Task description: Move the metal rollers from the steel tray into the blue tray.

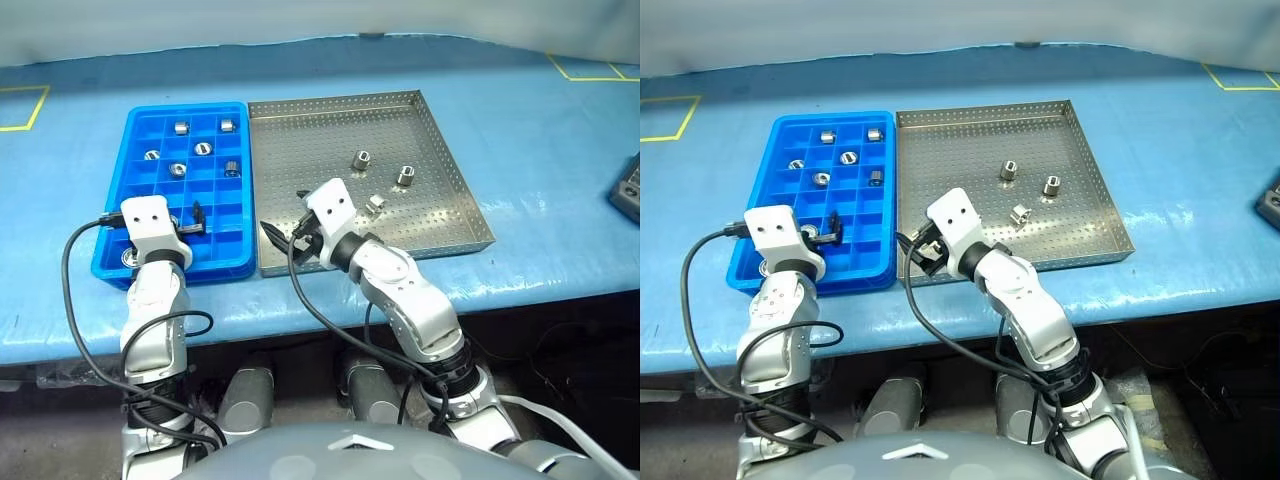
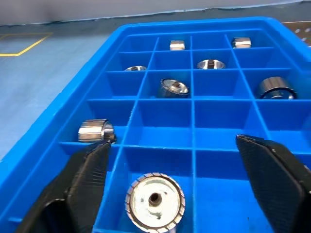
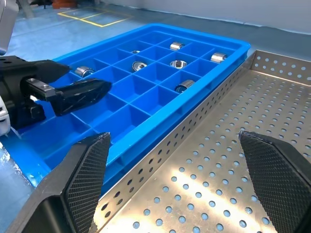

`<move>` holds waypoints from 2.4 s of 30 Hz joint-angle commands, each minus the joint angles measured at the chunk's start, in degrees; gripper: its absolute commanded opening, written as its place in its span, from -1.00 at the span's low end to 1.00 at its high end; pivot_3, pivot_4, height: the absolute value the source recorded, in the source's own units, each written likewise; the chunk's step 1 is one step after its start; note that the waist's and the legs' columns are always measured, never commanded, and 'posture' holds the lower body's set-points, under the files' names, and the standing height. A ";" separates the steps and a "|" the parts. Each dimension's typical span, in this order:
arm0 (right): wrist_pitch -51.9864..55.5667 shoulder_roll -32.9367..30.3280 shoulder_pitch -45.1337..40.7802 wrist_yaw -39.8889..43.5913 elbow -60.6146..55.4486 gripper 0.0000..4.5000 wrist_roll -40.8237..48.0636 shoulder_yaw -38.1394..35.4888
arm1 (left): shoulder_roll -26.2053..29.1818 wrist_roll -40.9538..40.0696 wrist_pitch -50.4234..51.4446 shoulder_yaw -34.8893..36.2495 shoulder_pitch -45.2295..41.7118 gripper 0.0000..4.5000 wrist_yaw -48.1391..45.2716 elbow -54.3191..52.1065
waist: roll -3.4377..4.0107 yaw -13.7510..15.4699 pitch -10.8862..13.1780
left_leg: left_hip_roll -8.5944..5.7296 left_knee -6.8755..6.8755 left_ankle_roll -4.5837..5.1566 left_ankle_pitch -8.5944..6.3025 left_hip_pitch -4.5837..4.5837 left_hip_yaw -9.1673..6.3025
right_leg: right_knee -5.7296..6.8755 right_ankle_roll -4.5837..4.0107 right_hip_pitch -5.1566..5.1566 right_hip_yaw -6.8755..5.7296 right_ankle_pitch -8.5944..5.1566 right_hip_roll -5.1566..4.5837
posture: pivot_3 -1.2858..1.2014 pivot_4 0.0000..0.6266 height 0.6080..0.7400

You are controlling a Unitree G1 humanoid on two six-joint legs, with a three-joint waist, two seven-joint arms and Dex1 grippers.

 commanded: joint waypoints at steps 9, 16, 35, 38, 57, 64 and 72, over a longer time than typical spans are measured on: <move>-0.08 5.09 -1.80 -15.79 5.90 1.00 -6.50 -8.72 | 1.81 -1.40 -6.22 -9.99 -1.90 0.99 -8.61 -3.40 | 0.00 -0.43 0.00 | 0.00 0.00 -0.01 0.00 0.01 0.02 | 0.00 0.00 0.00 0.02 0.00 0.01 | 0.07 -0.52 1.00; -3.81 10.20 -7.55 -27.10 16.72 1.00 -10.09 -15.63 | 1.82 -2.71 -6.01 -18.36 1.09 0.99 -13.62 -4.85 | 0.03 -1.38 0.01 | 0.00 -0.05 0.01 0.00 -0.01 0.05 | 0.00 -0.02 -0.04 0.04 0.00 0.01 | 0.06 -0.52 1.00; -4.33 13.86 -8.58 -35.51 27.70 1.00 -11.72 -20.34 | 9.10 -5.81 -3.49 -26.31 6.01 0.99 -24.14 -11.03 | 0.12 -1.49 0.02 | 0.01 -0.08 0.04 0.00 0.00 0.04 | 0.00 -0.10 -0.04 0.04 -0.05 0.01 | 0.09 -0.52 1.00; -5.05 13.77 -8.52 -36.20 28.99 1.00 -11.88 -20.81 | 8.97 -5.94 -3.43 -26.42 6.04 0.99 -24.03 -11.08 | 0.15 -1.50 0.04 | 0.01 -0.09 0.04 0.00 0.00 0.04 | 0.00 -0.10 -0.05 0.04 -0.05 0.01 | 0.09 -0.52 1.00; -5.98 14.26 -9.33 -33.32 27.43 -0.66 -10.69 -18.62 | 6.75 -5.23 -3.96 -24.85 7.60 1.00 -20.34 -11.85 | 0.23 -1.38 0.07 | 0.02 -0.12 0.04 0.00 0.00 0.03 | 0.00 -0.13 -0.06 0.04 -0.07 0.01 | 0.13 -0.52 1.00; -5.97 14.48 -11.78 -29.56 26.06 -0.66 -9.99 -15.77 | 4.76 -5.08 -4.96 -19.76 8.91 1.00 -15.31 -14.01 | 0.26 -0.87 0.09 | 0.02 -0.13 0.04 0.00 0.00 0.02 | 0.00 -0.14 -0.07 0.02 -0.08 0.01 | 0.17 -0.52 1.00; -8.62 16.11 -18.10 -23.23 29.19 -0.66 -9.22 -10.56 | 2.32 -3.37 -5.96 -12.32 12.55 1.00 -8.31 -18.12 | 0.26 0.93 0.09 | 0.02 -0.20 0.04 0.00 -0.01 -0.04 | 0.00 -0.21 -0.08 -0.06 -0.12 0.00 | 0.27 -0.52 1.00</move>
